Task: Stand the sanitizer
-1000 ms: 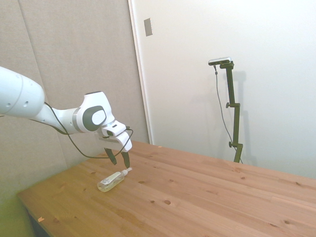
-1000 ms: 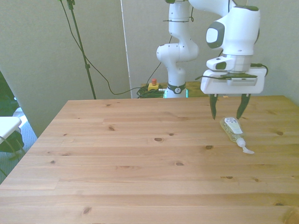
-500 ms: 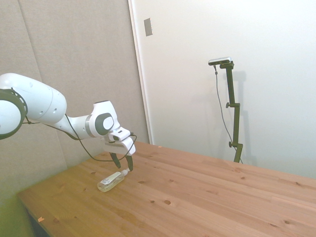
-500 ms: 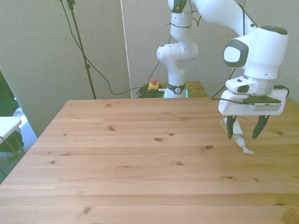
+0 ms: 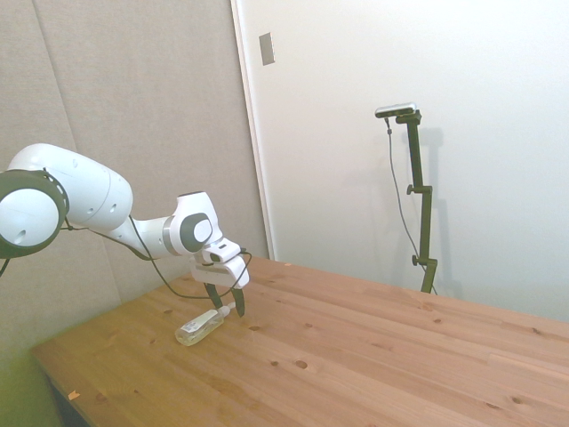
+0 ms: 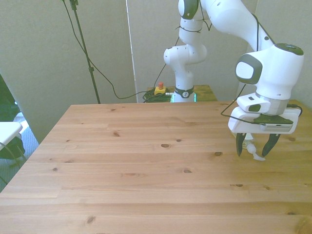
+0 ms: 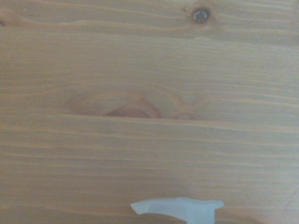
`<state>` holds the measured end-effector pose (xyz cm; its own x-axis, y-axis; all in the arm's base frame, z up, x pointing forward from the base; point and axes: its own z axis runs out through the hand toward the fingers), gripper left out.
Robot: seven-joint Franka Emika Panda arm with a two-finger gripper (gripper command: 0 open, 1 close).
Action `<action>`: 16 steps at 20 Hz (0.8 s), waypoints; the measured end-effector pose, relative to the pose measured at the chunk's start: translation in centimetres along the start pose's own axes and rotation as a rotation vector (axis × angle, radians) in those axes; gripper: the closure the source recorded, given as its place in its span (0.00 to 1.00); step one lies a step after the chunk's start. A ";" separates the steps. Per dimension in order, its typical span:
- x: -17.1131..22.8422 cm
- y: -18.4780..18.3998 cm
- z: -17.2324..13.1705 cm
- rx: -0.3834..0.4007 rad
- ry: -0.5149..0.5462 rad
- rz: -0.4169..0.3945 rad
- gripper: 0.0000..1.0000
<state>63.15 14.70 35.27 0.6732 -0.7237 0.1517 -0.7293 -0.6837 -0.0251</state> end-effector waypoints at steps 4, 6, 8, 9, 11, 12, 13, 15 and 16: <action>0.5 0.3 0.1 -0.003 0.003 0.013 1.00; 0.6 0.3 0.1 -0.004 0.003 0.018 1.00; 0.7 0.4 0.2 -0.005 0.004 0.025 1.00; 0.8 0.5 0.2 -0.006 0.005 0.029 1.00; 1.0 0.6 0.2 -0.006 0.004 0.036 1.00; 1.1 0.7 0.3 -0.006 0.002 0.039 1.00; 1.2 0.7 0.3 -0.005 0.000 0.044 1.00; 1.5 0.8 0.4 -0.005 -0.004 0.052 1.00; 1.7 0.9 0.4 -0.003 -0.007 0.057 1.00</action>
<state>63.70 12.87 35.10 0.6312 -0.7623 0.1433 -0.7670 -0.6409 -0.0306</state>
